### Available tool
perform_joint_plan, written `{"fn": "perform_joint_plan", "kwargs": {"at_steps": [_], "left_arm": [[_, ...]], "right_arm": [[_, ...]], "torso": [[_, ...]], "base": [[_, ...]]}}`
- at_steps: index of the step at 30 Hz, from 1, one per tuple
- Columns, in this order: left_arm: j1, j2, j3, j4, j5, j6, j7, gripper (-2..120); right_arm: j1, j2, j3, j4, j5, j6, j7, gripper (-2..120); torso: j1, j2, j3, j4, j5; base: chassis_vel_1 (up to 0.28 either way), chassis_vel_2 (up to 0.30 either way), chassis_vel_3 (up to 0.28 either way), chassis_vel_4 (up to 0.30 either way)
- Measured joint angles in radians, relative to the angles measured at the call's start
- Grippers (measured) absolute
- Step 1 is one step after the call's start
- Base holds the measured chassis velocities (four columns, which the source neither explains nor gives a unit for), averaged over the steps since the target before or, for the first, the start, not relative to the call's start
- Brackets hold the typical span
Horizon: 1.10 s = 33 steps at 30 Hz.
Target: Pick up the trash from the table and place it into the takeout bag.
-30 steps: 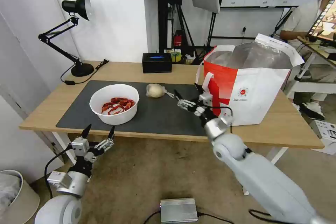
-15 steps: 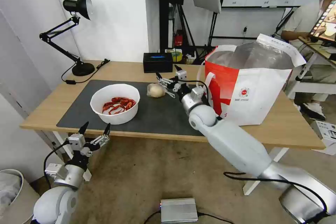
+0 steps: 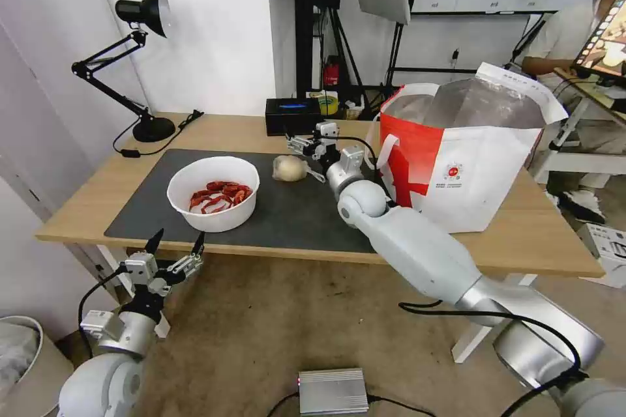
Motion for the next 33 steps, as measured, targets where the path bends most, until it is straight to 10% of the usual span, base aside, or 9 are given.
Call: {"fn": "perform_joint_plan", "kwargs": {"at_steps": [33], "left_arm": [[0.015,-0.004,0.004,0.015,0.004,-0.020,0.004,100]], "right_arm": [[0.060,0.175,-0.001,-0.223,0.044,-0.324,0.079,100]], "torso": [[0.000,0.000,0.000,0.0002,0.0000]], "base": [[0.000,0.000,0.000,0.000]]}}
